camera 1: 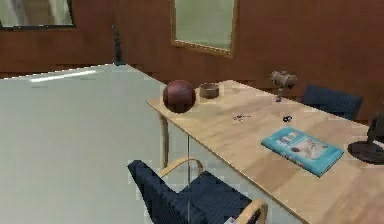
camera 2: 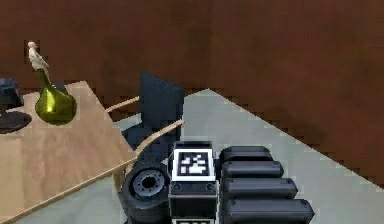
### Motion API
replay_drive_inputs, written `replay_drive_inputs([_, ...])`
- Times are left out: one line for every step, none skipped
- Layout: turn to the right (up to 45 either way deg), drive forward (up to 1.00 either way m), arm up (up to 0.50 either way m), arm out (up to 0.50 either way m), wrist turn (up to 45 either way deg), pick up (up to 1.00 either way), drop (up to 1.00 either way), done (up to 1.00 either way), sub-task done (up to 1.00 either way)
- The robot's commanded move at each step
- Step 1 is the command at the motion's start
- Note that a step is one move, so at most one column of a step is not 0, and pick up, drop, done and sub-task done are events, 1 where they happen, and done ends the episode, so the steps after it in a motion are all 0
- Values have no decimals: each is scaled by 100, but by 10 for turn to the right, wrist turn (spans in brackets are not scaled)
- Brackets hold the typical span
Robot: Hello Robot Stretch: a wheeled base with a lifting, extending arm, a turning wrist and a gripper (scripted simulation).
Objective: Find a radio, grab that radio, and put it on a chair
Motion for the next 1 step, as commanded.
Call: replay_drive_inputs([-210,0,0,0,0,0,0,0,0])
